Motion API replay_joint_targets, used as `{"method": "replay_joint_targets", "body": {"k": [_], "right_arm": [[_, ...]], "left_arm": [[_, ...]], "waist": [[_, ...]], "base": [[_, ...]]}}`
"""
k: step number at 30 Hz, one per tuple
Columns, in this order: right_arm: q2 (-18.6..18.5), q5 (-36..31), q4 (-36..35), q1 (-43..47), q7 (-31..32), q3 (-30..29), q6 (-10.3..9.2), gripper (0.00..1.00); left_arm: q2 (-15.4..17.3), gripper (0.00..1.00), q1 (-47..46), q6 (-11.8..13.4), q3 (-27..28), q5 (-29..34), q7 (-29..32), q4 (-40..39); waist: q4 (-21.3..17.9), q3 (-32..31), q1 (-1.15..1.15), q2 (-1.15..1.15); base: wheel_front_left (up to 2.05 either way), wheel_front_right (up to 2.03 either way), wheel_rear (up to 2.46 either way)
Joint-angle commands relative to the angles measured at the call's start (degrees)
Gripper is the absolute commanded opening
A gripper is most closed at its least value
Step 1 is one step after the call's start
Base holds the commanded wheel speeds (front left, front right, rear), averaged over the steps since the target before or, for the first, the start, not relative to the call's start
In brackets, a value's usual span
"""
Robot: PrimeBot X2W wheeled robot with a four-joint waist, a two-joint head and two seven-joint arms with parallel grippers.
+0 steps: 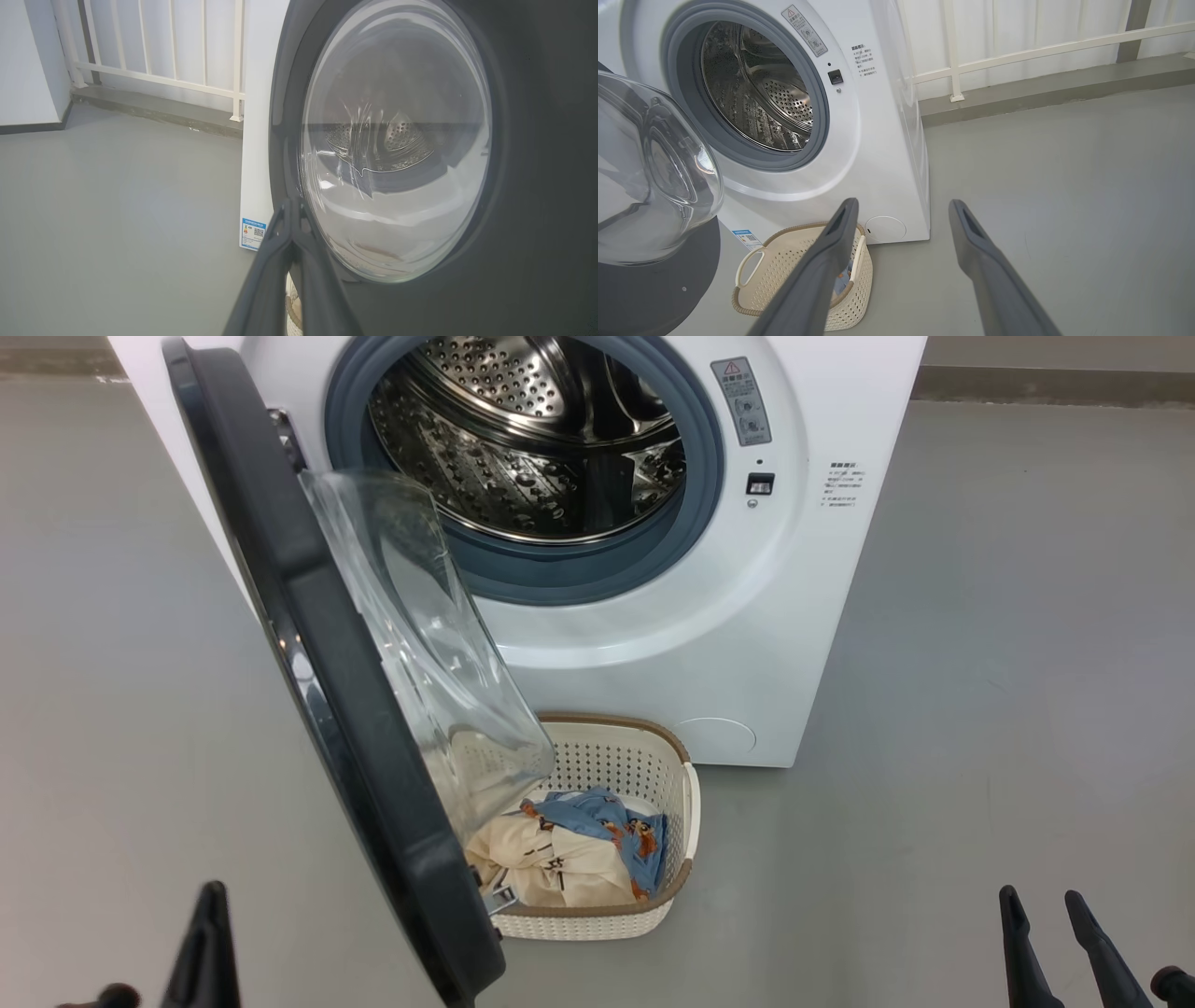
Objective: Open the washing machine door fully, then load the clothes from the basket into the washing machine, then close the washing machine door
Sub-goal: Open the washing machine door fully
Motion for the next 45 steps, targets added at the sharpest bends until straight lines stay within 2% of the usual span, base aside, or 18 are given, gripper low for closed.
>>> {"method": "replay_joint_targets", "body": {"k": [1, 7, 10, 15, 20, 23, 24, 26, 32, 37, 45], "right_arm": [[-1.0, -0.3, -1.5, -0.9, -0.7, 1.3, 0.09, 1.00], [-0.9, -0.4, -1.6, -0.6, -0.7, 1.2, 0.09, 1.00], [-0.8, -0.4, -1.5, -0.6, -0.7, 1.1, 0.09, 1.00], [-0.5, -0.4, -1.5, -0.2, -0.7, 1.0, 0.09, 1.00], [0.0, 0.0, -1.3, 0.5, -0.7, 0.4, 0.09, 1.00], [0.2, 0.1, -1.2, 0.8, -0.7, 0.1, 0.09, 1.00], [0.4, 0.1, -1.2, 0.8, -0.7, 0.1, 0.09, 1.00], [0.6, 0.2, -1.2, 0.8, -0.7, 0.2, 0.09, 1.00], [1.0, 0.4, -1.2, 0.7, -0.7, 0.7, 0.09, 1.00], [1.1, 0.4, -1.1, 0.7, -0.7, 0.6, 0.09, 1.00], [1.0, 0.4, -1.1, 0.7, -0.7, 0.5, 0.09, 1.00]], "left_arm": [[0.6, 0.00, -1.8, -0.1, 2.7, -0.4, -0.4, -2.1], [0.6, 0.00, -4.4, -0.1, 8.2, -0.4, -0.4, -6.9], [0.6, 0.00, -6.7, 0.0, 11.0, -0.5, -0.4, -11.8], [0.6, 0.00, -9.9, 1.1, 11.0, 0.6, -0.4, -21.6], [0.6, 0.00, -11.6, 2.8, 3.4, 1.6, 0.7, -30.4], [0.6, 0.00, -12.9, 3.1, -3.0, 1.8, 4.4, -35.5], [0.6, 0.00, -13.4, 3.5, -7.6, 1.6, 7.3, -37.3], [0.6, 0.00, -13.6, 4.3, -12.4, 0.8, 9.8, -38.2], [0.6, 0.00, -12.2, 6.4, -25.2, -2.0, 16.0, -35.2], [0.6, 0.00, -10.8, 8.3, -32.3, -4.4, 18.6, -31.6], [0.6, 0.00, -9.7, 11.1, -35.4, -7.6, 20.5, -26.7]], "waist": [[0.1, 0.0, 0.00, 0.00], [0.5, -0.1, 0.00, 0.00], [0.7, -0.3, 0.00, 0.00], [1.3, -0.9, 0.00, 0.00], [2.5, -1.8, 0.00, 0.00], [3.3, -2.2, 0.00, 0.00], [3.8, -2.4, 0.00, 0.00], [4.2, -2.5, 0.00, 0.00], [5.2, -2.6, 0.00, 0.00], [5.7, -2.4, 0.00, 0.00], [6.4, -2.0, 0.00, 0.00]], "base": [[0.00, 0.00, 0.00], [0.00, 0.00, 0.00], [0.00, 0.00, 0.00], [0.00, 0.00, 0.00], [0.00, 0.00, 0.00], [0.00, 0.00, 0.00], [0.00, 0.00, 0.00], [0.00, 0.00, 0.00], [0.00, 0.00, 0.00], [0.00, 0.00, 0.00], [0.00, 0.00, 0.00]]}}
